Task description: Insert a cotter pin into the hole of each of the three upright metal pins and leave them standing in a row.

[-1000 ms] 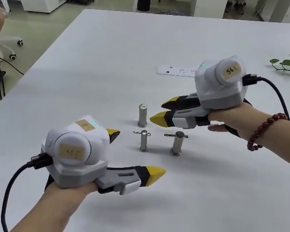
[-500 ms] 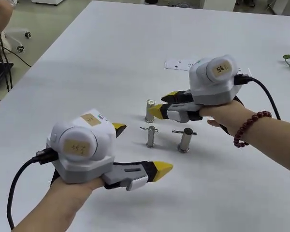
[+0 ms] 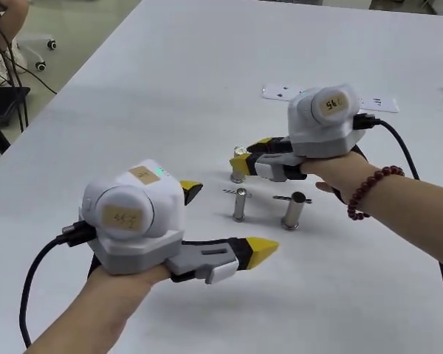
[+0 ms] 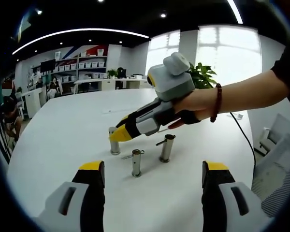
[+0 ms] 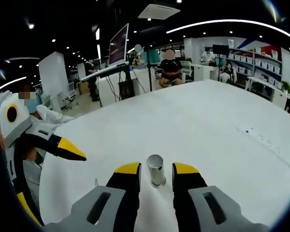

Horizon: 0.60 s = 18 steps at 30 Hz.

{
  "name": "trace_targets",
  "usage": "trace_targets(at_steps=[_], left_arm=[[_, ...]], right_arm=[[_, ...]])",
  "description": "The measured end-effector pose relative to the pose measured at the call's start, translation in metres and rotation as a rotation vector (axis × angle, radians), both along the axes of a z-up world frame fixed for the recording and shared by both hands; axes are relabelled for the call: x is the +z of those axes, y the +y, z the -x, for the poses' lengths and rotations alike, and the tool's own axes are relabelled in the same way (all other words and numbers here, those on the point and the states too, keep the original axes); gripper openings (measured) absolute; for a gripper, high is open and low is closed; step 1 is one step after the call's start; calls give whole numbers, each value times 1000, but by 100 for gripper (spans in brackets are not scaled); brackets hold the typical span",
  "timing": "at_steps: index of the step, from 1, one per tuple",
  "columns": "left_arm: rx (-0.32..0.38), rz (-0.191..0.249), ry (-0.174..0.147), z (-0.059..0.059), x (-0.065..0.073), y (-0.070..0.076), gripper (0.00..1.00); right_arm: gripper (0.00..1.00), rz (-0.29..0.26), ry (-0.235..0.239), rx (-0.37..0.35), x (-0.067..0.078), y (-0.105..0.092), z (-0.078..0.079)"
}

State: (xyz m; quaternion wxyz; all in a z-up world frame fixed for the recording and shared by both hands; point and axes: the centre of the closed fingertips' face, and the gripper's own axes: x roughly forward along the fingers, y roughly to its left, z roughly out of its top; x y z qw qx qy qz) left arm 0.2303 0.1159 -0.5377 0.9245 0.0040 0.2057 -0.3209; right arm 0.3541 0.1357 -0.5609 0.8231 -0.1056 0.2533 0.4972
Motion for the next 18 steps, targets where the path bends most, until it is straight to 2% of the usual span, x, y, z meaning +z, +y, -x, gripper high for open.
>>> trace_targets(at_steps=[6,11,18], left_arm=[[2,3,1,0,0,0,85],[5,5,1,0,1,2,87],[2,3,4,1,0,0,89]], right_arm=[[16,7,1,8,-6,6,-1],[13,10,-8,11,-6,9,5],[9,31,-22,18,-7,8,3]])
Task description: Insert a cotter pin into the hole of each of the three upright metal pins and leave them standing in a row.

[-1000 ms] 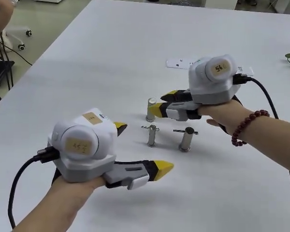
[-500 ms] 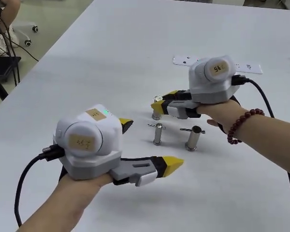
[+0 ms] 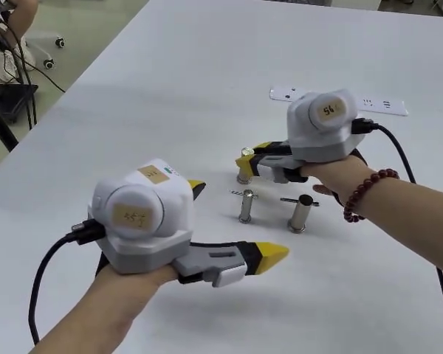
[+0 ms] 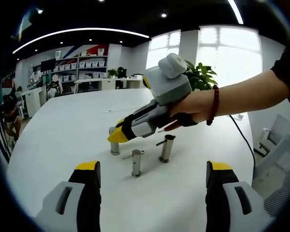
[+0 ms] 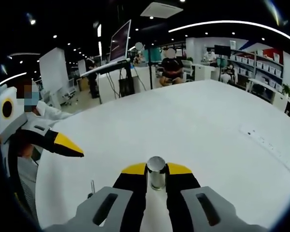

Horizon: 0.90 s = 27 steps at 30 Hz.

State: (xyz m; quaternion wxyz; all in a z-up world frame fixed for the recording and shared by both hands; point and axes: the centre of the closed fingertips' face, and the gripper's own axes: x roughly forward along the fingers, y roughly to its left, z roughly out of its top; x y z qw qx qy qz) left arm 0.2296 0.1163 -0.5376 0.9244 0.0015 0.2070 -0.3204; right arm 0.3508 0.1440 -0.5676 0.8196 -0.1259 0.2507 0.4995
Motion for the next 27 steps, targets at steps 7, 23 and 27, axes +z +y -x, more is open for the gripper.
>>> trace_targets(at_steps=[7,23,27], left_arm=[[1,-1,10,1,-2,0,90],[-9,-1,-9,-1,3,-5,98],[-15,-4,-11,-2,4,-7,99]], right_arm=[[8,13,-5,33,1,1,4],[8,64,-20,34,4,-31,7],[8,72,-22,20,7,-43,8]])
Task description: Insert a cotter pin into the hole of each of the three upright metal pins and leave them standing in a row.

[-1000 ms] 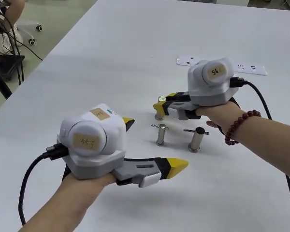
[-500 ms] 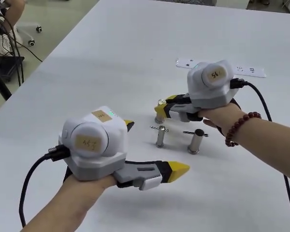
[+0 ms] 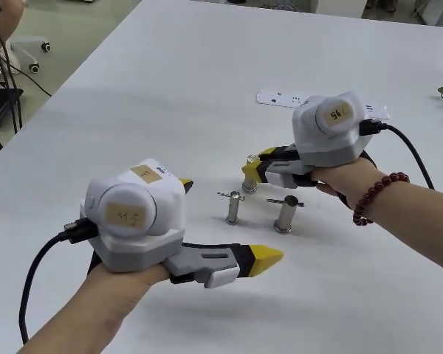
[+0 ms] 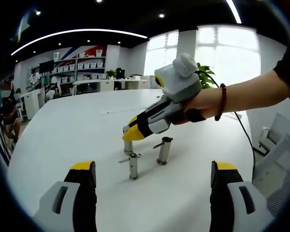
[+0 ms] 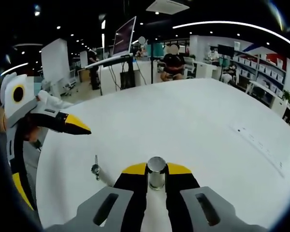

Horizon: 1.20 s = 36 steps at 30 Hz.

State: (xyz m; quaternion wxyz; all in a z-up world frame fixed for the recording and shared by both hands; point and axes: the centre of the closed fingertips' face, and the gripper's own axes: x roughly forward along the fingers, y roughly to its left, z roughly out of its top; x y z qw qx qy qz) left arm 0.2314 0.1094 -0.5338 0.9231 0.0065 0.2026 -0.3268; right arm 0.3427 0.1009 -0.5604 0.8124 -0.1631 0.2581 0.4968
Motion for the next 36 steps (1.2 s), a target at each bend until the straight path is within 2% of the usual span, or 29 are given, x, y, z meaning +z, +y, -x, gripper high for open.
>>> trace_targets(at_steps=[11,21,29,36], left_arm=[[-19,-28,3,1,0,-2,99],[-22,-32,-1,2,2,-1,99],[-26,-31,-6,2,4,-1,99],[-30,-35,-3,3,4,-1,98]], right_arm=[[8,22,5,-56,2,-41,-1],[8,34,-3,-102,4,-74,2],[8,36,4,-121,5,-91,21],[8,45,-2,-101,8,-99,42]])
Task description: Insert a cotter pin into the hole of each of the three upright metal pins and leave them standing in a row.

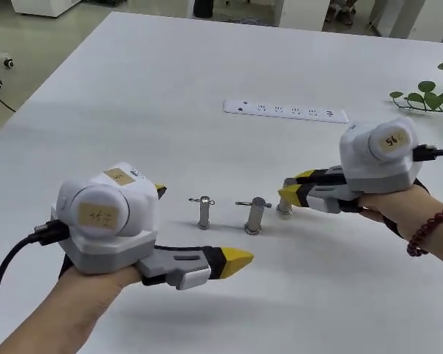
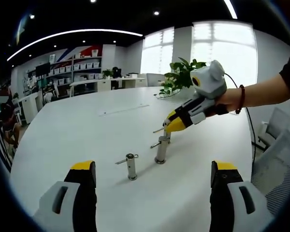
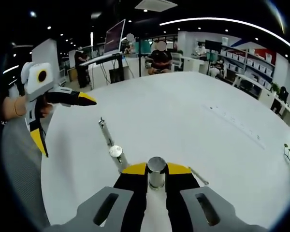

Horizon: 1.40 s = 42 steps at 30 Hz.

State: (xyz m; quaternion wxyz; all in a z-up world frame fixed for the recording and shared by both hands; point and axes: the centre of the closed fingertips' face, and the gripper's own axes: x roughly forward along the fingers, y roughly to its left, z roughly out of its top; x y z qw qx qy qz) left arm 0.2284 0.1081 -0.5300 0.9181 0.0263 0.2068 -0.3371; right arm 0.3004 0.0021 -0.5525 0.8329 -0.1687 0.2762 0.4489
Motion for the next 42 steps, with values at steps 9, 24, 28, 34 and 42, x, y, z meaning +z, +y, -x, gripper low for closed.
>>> trace_targets(at_steps=[9,24,28,34,42], left_arm=[[7,1,-3,0,0,2,99],[1,-1,4,2,-2,2,99],[-2,-3,6,2,-3,1,99],[-3,-4,5,2,-3,1,99],[-3,-5,4,2,-2,2,98]], right_arm=[[8,26,-7,39,-3,-5,27],[8,-14,25,56,-7,9,56],[8,-15,28,55,-11,13,59],[8,-18,25,44,-14,16,61],[8,-30,16,50,-16,22,63]])
